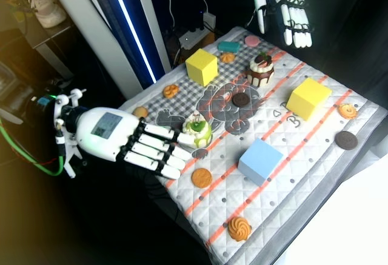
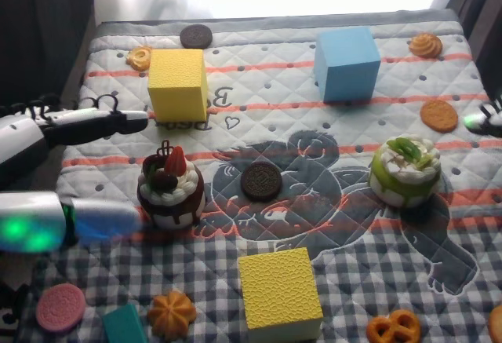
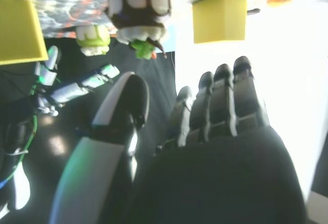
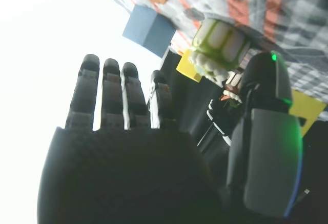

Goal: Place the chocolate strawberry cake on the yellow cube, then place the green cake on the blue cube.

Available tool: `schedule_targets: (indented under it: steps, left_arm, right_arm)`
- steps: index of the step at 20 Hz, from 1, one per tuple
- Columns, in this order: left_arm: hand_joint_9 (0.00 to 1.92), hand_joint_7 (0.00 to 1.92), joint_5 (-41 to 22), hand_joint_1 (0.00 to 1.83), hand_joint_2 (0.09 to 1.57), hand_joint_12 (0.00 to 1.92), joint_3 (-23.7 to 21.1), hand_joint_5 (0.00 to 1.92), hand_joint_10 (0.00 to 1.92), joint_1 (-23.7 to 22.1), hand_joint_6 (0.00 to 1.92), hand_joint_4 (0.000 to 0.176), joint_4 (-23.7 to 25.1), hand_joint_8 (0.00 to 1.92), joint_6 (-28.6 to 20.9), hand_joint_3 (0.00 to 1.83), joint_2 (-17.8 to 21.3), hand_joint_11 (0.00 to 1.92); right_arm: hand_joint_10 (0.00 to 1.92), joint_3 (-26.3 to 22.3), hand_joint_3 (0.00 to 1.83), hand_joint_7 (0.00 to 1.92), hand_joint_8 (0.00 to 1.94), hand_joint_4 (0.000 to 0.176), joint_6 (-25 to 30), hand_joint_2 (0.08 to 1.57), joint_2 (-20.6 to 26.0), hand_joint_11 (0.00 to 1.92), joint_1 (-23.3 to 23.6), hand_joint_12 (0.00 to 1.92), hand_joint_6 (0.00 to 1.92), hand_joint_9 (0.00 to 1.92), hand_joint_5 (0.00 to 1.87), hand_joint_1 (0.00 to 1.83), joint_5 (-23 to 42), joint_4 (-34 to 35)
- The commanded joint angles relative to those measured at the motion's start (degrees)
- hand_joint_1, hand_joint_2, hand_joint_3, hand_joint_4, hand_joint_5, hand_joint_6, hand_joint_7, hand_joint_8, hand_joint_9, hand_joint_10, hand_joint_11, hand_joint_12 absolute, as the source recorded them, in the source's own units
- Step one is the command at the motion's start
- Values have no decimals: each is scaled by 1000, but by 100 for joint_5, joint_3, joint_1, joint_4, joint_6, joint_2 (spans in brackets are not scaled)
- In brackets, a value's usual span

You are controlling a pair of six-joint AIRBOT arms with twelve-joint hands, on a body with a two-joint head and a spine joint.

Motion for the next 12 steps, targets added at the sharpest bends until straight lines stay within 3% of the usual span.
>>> schedule_targets:
  steps: [1, 2, 4, 8, 11, 12]
  left_arm:
    - [190, 162, -495, 479, 781, 620, 29, 160, 6, -104, 0, 176, -54, 0, 117, 0, -40, 0]
    - [167, 111, -436, 568, 730, 571, 59, 145, 1, -171, 0, 176, -155, 0, 271, 0, -113, 0]
    - [197, 114, -295, 547, 741, 666, 159, 154, 6, -277, 3, 176, -277, 2, 408, 1, -240, 0]
    - [155, 87, 117, 587, 731, 430, 300, 126, 1, -613, 3, 176, -438, 1, 1062, 0, -484, 0]
    - [141, 85, 457, 651, 744, 330, 519, 201, 0, -816, 8, 176, -467, 0, 1118, 2, -745, 0]
    - [175, 107, 590, 669, 747, 398, 593, 229, 4, -869, 2, 176, -475, 0, 1154, 1, -816, 0]
  right_arm:
    - [22, 5, 5, 709, 7, 0, 32, 1446, 31, 248, 22, 960, 8, 665, 612, 549, 703, 29]
    - [10, 5, 3, 709, 3, 0, 64, 1448, 32, 225, 18, 973, 6, 652, 618, 526, 703, 19]
    - [7, 5, 3, 714, 2, 0, 91, 1458, 37, 222, 8, 1001, 1, 662, 621, 530, 703, 12]
    - [3, 5, 1, 724, 0, 0, 119, 1461, 33, 236, -19, 986, 1, 673, 632, 559, 703, 11]
    - [7, 5, 1, 712, 0, 0, 163, 1463, 33, 259, -57, 992, 0, 686, 623, 549, 704, 11]
    - [5, 5, 1, 715, 0, 0, 176, 1466, 33, 282, -64, 951, 0, 693, 626, 537, 704, 10]
